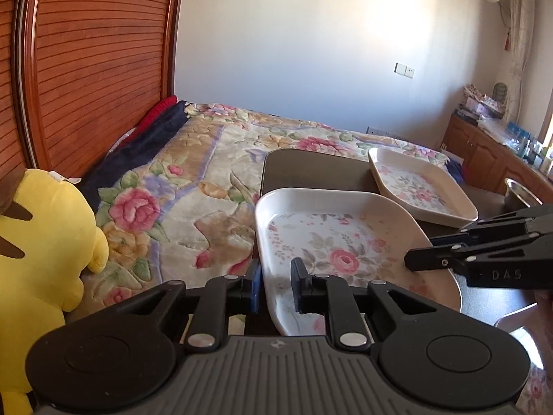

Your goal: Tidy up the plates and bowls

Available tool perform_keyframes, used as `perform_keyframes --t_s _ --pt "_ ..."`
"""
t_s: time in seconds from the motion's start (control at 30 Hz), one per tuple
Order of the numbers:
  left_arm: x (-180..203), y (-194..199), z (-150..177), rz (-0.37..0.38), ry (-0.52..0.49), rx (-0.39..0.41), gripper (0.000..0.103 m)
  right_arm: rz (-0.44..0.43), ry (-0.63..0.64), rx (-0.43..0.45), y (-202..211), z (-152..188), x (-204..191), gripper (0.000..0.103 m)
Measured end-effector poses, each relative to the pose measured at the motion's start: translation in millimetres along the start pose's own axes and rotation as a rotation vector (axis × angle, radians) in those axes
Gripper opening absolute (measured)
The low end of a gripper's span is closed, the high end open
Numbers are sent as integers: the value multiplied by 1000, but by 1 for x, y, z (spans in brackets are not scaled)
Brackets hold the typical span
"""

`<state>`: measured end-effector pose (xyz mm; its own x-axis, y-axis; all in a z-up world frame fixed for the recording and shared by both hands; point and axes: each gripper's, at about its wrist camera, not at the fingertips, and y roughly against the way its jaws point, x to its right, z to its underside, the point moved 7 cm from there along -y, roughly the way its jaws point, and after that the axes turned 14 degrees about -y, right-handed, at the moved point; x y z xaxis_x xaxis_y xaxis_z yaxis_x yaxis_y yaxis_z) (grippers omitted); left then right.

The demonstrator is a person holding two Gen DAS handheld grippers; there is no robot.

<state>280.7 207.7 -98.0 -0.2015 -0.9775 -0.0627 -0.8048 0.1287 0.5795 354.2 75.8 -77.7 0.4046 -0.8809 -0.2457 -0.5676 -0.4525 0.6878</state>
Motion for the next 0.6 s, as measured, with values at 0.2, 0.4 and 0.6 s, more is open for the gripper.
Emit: perform_keyframes --t_s 0.2,0.4,0.6 --pt "6 6 1 -12 -12 -10 19 -6 -26 2 4 0 4 20" --pt "10 15 -4 -27 -26 -5 19 -17 -32 16 13 -1 5 20" --pt "20 26 -10 -34 -48 1 19 -17 -27 36 25 -3 3 20"
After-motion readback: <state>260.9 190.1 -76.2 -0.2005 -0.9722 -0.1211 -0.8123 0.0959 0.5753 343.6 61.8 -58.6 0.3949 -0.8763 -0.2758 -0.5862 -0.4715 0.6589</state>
